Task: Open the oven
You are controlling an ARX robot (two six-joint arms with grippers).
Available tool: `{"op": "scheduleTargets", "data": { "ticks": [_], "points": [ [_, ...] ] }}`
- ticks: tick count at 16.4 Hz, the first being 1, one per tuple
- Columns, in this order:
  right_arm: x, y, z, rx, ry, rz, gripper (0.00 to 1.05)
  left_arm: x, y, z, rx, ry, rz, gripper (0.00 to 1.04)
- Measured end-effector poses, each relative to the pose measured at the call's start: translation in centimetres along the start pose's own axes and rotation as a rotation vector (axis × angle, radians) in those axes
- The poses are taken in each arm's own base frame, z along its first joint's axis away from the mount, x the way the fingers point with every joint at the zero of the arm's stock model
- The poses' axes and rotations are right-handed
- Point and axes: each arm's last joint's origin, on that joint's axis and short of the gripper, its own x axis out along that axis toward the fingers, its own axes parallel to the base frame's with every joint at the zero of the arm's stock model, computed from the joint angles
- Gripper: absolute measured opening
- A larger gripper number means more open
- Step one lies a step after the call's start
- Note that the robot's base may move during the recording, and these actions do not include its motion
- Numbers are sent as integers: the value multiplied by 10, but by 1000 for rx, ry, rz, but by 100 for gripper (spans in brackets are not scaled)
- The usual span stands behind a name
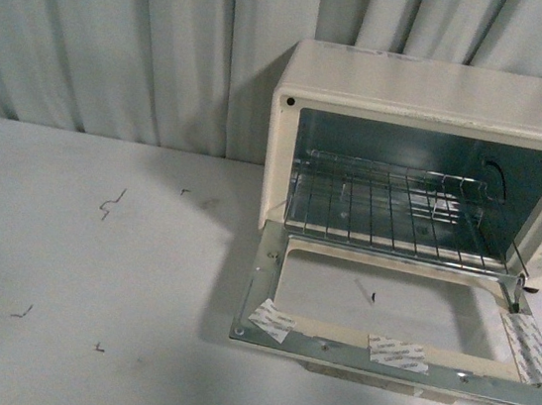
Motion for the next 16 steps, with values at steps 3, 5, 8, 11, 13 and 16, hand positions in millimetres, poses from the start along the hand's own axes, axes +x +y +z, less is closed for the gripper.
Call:
{"op": "scheduleTargets", "data": {
  "ticks": [3, 5, 8, 11, 13, 16],
  "points": [
    [0, 0, 0, 0, 0, 0, 98, -17, 8, 44, -59, -316, -9, 2],
    [0, 0, 0, 0, 0, 0, 98, -37, 15, 65, -76, -462, -12, 2],
    [0, 0, 0, 0, 0, 0, 98, -58, 27, 71, -75, -485, -8, 2],
    [0, 0, 0, 0, 0, 0, 98, -73, 27, 70, -75, -479, -9, 2],
    [0, 0, 0, 0, 1, 0, 98, -81, 27, 66, -75, -454, -10, 2],
    [0, 0, 0, 0, 0, 0, 98, -86, 27, 63, -75, -451, -10, 2]
  ]
}}
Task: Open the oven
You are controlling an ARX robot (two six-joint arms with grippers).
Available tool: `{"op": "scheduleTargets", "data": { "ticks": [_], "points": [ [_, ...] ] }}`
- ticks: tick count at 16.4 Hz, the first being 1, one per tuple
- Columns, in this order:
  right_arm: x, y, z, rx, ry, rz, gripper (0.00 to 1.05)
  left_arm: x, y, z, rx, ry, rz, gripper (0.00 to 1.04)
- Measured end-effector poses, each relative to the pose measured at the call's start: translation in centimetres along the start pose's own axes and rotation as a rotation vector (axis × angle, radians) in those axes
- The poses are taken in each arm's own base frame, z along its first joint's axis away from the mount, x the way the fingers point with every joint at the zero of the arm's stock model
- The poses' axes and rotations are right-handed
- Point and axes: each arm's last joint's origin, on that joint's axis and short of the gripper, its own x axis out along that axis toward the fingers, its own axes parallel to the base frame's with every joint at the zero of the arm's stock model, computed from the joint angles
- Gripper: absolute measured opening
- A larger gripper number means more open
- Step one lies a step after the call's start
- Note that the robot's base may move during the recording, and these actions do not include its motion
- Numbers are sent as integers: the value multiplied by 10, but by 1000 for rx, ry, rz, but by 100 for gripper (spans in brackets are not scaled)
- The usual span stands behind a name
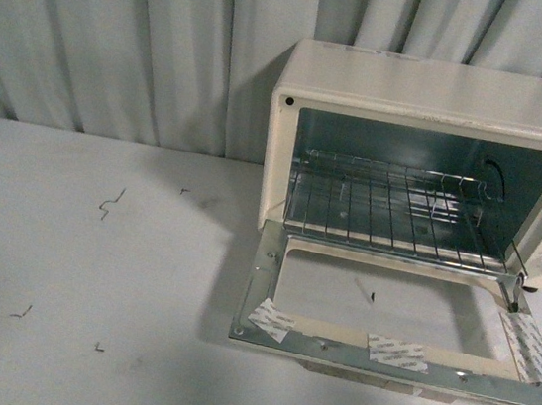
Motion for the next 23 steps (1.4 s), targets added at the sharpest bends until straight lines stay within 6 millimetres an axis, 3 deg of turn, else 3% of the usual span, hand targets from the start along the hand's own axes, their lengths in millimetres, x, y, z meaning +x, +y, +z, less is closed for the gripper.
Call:
{"op": "scheduleTargets", "data": {
  "ticks": [7, 16, 17, 19, 20, 22, 23],
  "points": [
    [0, 0, 0, 0, 0, 0, 98, -17, 0, -1, 0, -4, -3, 2],
    [0, 0, 0, 0, 0, 0, 98, -17, 0, -2, 0, 8, -3, 2],
    [0, 0, 0, 0, 0, 0, 98, -17, 0, -2, 0, 8, -3, 13],
    [0, 0, 0, 0, 0, 0, 98, -17, 0, -2, 0, 8, -3, 73],
    [0, 0, 0, 0, 0, 0, 98, -17, 0, -2, 0, 8, -3, 91],
    [0, 0, 0, 0, 0, 0, 98, -17, 0, -2, 1, 8, -3, 100],
    [0, 0, 0, 0, 0, 0, 98, -17, 0, -2, 1, 8, -3, 99]
  ]
}}
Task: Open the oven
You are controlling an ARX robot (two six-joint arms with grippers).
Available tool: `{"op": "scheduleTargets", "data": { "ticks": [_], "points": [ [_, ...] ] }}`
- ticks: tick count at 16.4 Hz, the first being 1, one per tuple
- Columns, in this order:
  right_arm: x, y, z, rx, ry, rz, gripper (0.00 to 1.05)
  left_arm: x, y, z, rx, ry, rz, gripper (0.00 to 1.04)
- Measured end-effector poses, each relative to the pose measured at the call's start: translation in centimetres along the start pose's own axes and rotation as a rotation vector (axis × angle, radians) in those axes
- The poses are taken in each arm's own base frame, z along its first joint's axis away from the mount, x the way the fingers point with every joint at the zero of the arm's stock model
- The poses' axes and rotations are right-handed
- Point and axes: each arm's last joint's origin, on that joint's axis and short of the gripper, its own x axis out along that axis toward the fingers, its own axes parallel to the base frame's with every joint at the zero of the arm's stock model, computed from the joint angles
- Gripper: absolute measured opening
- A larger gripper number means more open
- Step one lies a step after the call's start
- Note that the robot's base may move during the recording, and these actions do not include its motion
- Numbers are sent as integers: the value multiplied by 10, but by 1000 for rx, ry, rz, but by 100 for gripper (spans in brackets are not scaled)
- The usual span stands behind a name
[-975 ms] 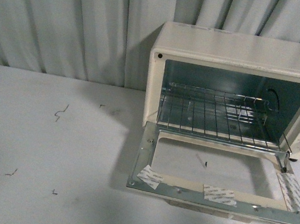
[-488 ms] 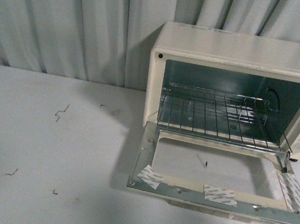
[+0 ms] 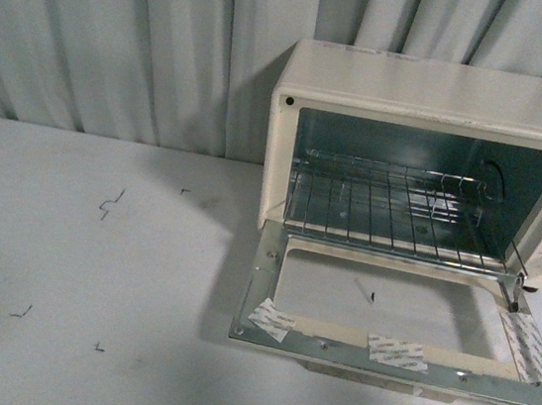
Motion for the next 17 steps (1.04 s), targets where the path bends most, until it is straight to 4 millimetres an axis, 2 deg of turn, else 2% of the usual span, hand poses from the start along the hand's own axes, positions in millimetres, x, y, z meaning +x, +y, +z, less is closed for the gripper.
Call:
{"op": "scheduleTargets", "data": {
  "ticks": [17],
  "points": [
    [0, 0, 0, 0, 0, 0, 98, 0, 0, 0, 0, 0, 0, 98]
  ]
}}
